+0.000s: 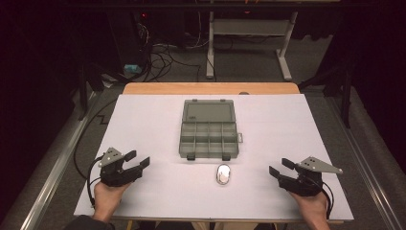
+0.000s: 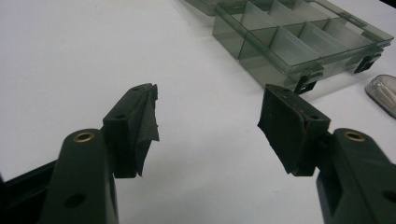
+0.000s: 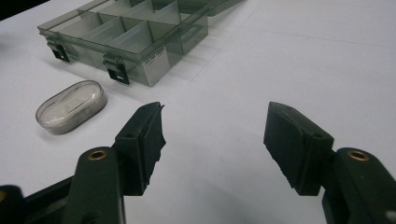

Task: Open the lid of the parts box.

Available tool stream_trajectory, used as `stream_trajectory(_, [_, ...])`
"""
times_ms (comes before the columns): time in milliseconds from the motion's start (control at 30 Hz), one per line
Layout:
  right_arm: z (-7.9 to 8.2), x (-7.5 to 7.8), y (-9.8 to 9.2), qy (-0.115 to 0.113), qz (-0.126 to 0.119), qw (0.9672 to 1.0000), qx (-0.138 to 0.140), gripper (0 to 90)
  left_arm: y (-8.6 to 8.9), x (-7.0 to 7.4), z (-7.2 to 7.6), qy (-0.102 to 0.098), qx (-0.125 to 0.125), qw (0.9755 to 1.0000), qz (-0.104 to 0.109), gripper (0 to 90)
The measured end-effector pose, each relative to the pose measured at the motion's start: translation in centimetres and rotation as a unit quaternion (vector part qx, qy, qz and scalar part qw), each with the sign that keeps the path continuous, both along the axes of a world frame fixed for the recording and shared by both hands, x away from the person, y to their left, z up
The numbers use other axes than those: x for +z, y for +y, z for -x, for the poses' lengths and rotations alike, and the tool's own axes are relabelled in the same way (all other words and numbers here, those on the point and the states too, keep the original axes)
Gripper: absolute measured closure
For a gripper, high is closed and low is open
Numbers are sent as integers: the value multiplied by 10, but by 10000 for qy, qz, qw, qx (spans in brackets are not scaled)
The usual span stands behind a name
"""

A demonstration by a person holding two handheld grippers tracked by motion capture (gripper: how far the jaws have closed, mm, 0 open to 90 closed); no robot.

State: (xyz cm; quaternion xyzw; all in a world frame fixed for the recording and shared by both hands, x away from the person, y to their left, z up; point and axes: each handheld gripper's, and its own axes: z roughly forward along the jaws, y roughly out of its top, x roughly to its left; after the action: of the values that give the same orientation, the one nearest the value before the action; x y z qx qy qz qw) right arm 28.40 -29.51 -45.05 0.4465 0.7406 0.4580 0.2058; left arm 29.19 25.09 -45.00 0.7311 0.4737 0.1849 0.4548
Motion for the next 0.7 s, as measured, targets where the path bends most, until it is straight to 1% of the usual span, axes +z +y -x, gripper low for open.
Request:
stream_trajectory(67, [3,-2,-3,-31,-10,10000,-23,370,1,-1,2,-24,27,10000,-8,365])
stream_trajectory(133, [6,-3,-7,-53,-46,9999,-74,362,3,-2,4,-21,29,10000,29,364])
stream_trajectory(233, [12,-4,-12,-103,-85,9998,-151,354,6,-3,8,-35,55,9999,126,364])
stream_trajectory(333, [17,-6,-16,-128,-133,9995,-241,348,11,-5,11,10,95,9997,206,364])
stream_trajectory(433, [21,-9,-20,-102,-140,9994,-308,346,14,-6,14,33,136,9995,278,364])
stream_trajectory(533, [25,-10,-24,-130,-203,9991,-361,340,15,-6,15,33,154,9995,287,364])
stream_trajectory(633, [27,-10,-26,-145,-291,9987,-392,336,14,-7,15,95,153,9994,292,365])
stream_trajectory(700, [28,-9,-26,-210,-307,9984,-421,335,13,-7,15,95,134,9995,283,364])
